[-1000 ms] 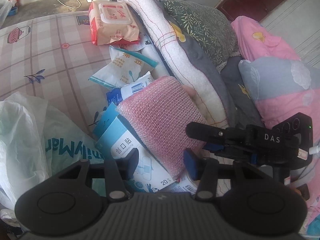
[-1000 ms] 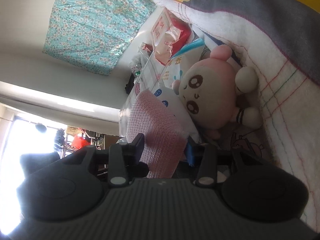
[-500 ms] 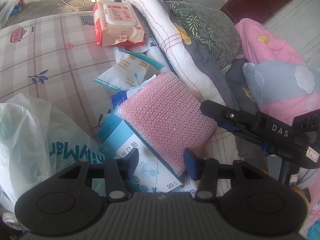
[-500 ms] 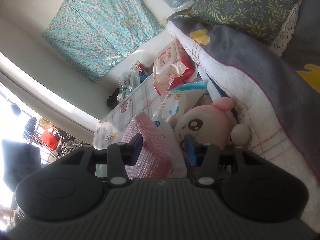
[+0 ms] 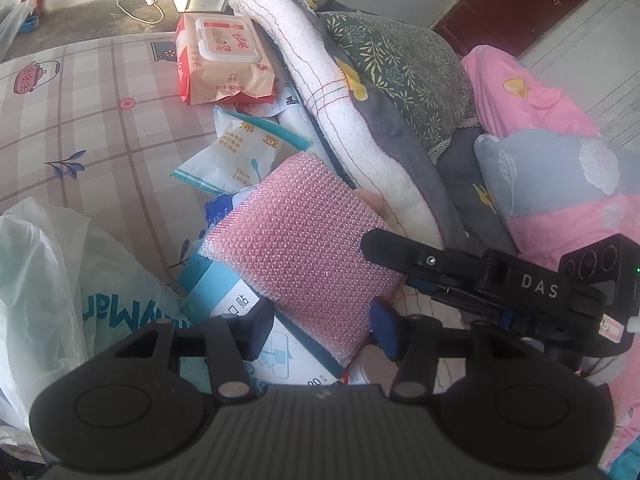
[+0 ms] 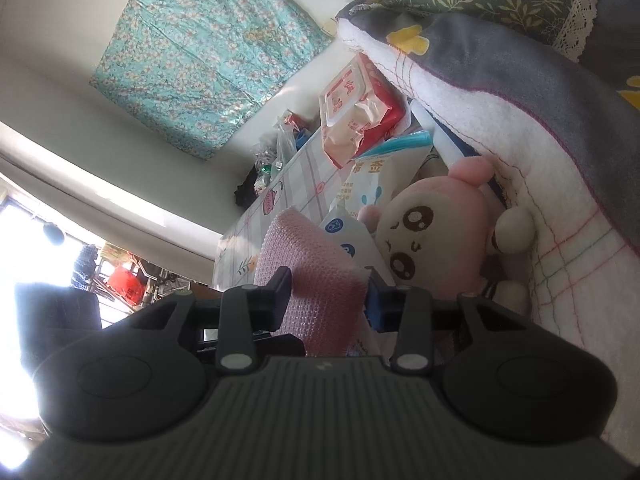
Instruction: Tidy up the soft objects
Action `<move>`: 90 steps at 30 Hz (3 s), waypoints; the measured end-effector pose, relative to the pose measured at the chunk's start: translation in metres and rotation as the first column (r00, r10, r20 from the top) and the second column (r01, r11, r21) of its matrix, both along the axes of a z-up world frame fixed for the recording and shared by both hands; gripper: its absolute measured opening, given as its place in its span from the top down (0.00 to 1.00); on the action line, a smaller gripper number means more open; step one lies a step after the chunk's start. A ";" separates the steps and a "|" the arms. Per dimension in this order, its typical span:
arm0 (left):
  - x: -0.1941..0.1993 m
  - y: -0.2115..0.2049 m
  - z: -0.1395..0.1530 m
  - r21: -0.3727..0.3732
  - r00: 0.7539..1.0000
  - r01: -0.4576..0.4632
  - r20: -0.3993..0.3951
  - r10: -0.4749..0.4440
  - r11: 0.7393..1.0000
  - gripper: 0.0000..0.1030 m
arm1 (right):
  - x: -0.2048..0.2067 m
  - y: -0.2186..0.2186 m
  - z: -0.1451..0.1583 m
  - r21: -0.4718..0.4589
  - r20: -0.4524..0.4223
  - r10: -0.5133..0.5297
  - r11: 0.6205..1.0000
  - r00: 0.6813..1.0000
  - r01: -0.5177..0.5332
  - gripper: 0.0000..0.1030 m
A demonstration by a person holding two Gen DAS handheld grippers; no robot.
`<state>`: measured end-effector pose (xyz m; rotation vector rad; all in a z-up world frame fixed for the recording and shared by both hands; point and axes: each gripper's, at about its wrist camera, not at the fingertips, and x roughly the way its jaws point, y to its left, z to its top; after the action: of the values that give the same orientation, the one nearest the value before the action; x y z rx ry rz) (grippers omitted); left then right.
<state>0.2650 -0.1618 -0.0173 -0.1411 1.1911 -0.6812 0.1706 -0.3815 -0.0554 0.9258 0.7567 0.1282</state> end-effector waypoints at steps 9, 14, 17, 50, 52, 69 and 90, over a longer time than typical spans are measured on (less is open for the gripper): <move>-0.031 0.016 0.036 -0.046 0.997 0.012 0.075 -0.009 0.999 0.48 | -0.019 0.021 0.033 0.000 0.063 0.013 1.000 0.998 -0.013 0.66; -0.050 0.040 0.057 -0.076 0.994 -0.007 0.110 0.016 0.997 0.48 | -0.031 0.042 0.059 -0.023 0.108 0.033 0.999 0.994 -0.031 0.67; -0.062 0.059 0.071 -0.097 0.990 -0.027 0.133 0.040 0.995 0.48 | -0.038 0.059 0.076 -0.028 0.132 0.057 0.998 0.990 -0.054 0.67; 0.000 0.350 -0.011 0.096 0.810 -0.578 -0.053 0.584 0.811 0.46 | 0.119 0.370 0.060 -0.216 -0.019 0.451 0.870 0.892 -0.444 0.57; 0.004 0.352 -0.022 0.107 0.807 -0.577 -0.078 0.585 0.810 0.47 | 0.120 0.355 0.056 -0.199 -0.016 0.443 0.877 0.896 -0.437 0.57; -0.012 0.340 0.002 0.173 0.855 -0.515 0.029 0.518 0.839 0.47 | 0.079 0.289 0.046 -0.142 0.033 0.404 0.907 0.914 -0.396 0.57; 0.030 0.362 -0.054 0.224 0.723 -0.654 -0.096 0.684 0.723 0.50 | 0.056 0.278 0.044 -0.103 0.040 0.393 0.916 0.918 -0.388 0.56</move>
<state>0.2951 0.2007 -0.0718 -0.4714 1.2465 0.0913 0.2268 -0.1036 -0.0112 0.6694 0.8780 0.4681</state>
